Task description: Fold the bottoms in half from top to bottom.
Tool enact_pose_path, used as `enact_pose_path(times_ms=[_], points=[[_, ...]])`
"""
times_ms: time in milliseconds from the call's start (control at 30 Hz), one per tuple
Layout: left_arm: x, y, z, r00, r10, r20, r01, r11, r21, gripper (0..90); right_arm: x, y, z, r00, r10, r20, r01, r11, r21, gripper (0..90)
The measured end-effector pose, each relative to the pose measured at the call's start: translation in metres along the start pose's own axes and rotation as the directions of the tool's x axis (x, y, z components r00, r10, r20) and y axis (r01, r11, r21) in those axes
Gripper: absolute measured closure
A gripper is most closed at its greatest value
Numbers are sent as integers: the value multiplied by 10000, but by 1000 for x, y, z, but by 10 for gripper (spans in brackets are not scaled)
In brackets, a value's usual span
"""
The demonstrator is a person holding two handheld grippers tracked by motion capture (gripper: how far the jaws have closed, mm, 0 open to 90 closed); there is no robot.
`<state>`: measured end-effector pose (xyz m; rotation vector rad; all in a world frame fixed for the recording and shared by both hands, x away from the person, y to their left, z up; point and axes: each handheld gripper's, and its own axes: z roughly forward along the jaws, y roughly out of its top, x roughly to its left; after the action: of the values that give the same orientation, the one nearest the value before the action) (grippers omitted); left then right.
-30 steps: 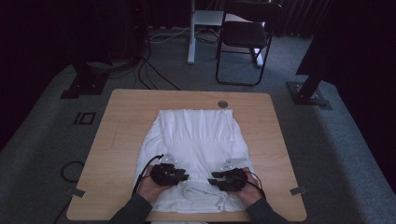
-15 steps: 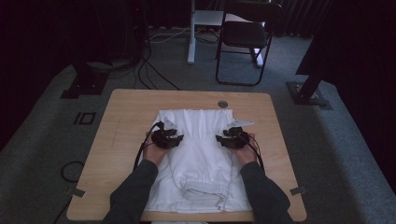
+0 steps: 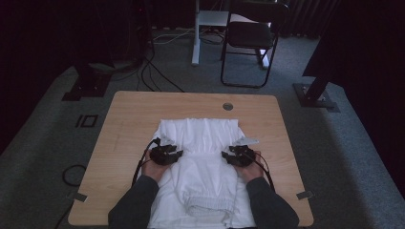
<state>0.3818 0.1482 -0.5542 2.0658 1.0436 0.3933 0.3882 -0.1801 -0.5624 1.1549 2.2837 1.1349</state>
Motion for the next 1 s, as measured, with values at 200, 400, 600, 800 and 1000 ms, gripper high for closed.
enact_pose_path(times_ms=[200, 400, 600, 800, 1000], points=[[-16, -18, -16, 10000, 68, 45, -68, 10000, -57, 600, 13, -12, -12, 9998, -129, -150, 130, 9999, 16, 525], [-17, -15, -28, 9992, 312, -267, -312, 9995, 9, 578, 13, -13, -13, 9995, -71, -322, 71, 10000, -4, 525], [21, 22, -36, 9890, -563, -1368, 475, 9966, -666, 429, 13, -13, -13, 9994, -88, -324, 88, 10000, -10, 526], [60, 40, -13, 9690, -1332, -2082, 1332, 9910, -142, 341, 13, -13, -13, 9995, -104, -310, 104, 9999, -11, 526], [82, 32, 6, 9573, -1945, -2139, 2022, 9792, 149, 276, 13, -13, -13, 9994, -100, -328, 99, 9999, -19, 526]])
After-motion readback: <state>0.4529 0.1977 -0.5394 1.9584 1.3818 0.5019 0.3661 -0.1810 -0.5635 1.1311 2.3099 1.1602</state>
